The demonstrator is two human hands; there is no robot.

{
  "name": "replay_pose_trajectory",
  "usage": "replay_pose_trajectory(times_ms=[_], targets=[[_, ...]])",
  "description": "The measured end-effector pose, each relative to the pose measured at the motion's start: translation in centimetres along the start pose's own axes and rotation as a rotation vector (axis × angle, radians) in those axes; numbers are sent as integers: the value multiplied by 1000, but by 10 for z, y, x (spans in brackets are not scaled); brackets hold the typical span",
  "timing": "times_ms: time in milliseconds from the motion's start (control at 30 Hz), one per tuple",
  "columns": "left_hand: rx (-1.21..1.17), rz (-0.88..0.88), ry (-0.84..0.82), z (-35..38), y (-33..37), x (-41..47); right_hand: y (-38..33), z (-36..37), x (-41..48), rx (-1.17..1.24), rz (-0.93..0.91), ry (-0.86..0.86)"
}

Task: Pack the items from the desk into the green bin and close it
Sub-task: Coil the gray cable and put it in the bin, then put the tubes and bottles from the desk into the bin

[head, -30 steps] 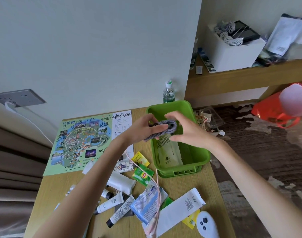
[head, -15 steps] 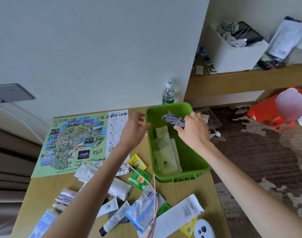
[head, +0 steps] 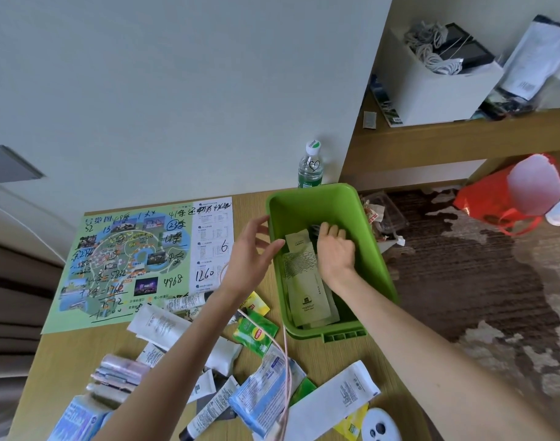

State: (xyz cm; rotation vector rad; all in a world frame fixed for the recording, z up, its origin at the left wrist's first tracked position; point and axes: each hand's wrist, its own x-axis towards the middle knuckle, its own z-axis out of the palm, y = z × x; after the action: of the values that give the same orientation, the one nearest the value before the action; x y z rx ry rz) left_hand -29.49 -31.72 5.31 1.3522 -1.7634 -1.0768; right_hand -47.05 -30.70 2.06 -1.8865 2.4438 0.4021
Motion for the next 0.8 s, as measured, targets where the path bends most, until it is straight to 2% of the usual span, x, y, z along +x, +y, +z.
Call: replay_pose_trajectory(times_ms=[100,267,433,600,667,800], targets=[[38,7,-2,-1,-2,-1,0,5,1,-35,-123,-51],[161,-1,-25,-4,1,-4,1,-17,-1,96,-145,-67],[232,38,-15,-33,-9,-17,-1,-60,-29,458,-182,192],[348,-10,50,-81,-42,-53,-32,-90,-78,689,-367,408],[420,-32,40,-95,-56,-72,-55,-90,-97,698,-470,398],[557,-113,-89,-101,-83,-105,-95,-63,-121,671,-640,229]])
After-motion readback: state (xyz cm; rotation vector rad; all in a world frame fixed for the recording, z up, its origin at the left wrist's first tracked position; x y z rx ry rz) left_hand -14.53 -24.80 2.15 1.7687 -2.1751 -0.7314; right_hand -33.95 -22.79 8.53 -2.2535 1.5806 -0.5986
